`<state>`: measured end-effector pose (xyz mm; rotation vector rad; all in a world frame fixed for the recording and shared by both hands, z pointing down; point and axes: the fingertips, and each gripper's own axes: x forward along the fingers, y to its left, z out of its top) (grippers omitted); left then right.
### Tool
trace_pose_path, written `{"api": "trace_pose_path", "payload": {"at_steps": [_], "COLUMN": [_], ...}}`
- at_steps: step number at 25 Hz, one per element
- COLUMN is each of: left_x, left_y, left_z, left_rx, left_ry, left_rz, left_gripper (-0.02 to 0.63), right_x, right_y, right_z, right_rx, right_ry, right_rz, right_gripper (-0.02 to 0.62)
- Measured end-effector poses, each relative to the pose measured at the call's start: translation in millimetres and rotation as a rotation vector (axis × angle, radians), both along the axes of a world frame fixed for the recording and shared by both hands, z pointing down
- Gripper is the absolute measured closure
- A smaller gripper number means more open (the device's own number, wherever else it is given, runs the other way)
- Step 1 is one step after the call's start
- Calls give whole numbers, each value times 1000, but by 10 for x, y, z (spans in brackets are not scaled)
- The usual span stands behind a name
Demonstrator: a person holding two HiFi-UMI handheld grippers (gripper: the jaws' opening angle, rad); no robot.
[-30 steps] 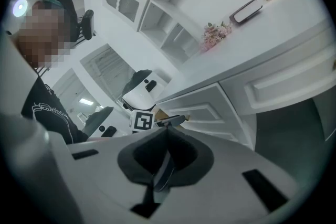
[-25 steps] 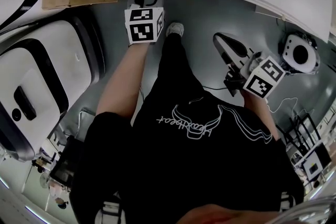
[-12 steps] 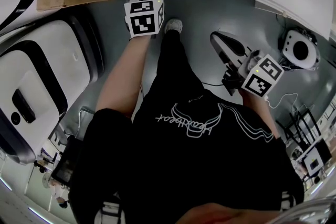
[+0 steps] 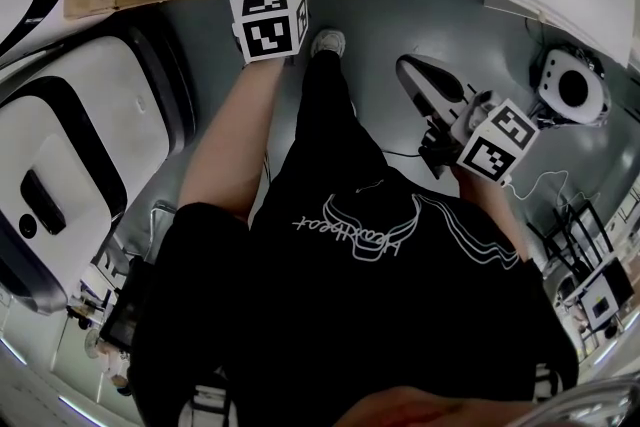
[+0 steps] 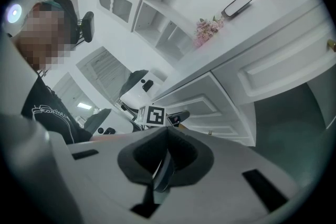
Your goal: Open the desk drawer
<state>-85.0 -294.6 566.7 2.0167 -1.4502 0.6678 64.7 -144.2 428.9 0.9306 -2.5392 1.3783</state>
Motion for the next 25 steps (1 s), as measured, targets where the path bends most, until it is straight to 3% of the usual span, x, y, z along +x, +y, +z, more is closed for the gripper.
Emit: {"api": "trace_pose_path", "payload": {"at_steps": [25], "left_x": [-43], "left_y": [128], "left_z": [-16], "left_rx": [13], "left_ry": [18], "left_rz": [6], "left_gripper": [515], "right_x": [86], "right_y": [368], "right_z": [11], "right_rx": [-2], "right_ry": [3], "right_rz": [19], "right_gripper": [591]}}
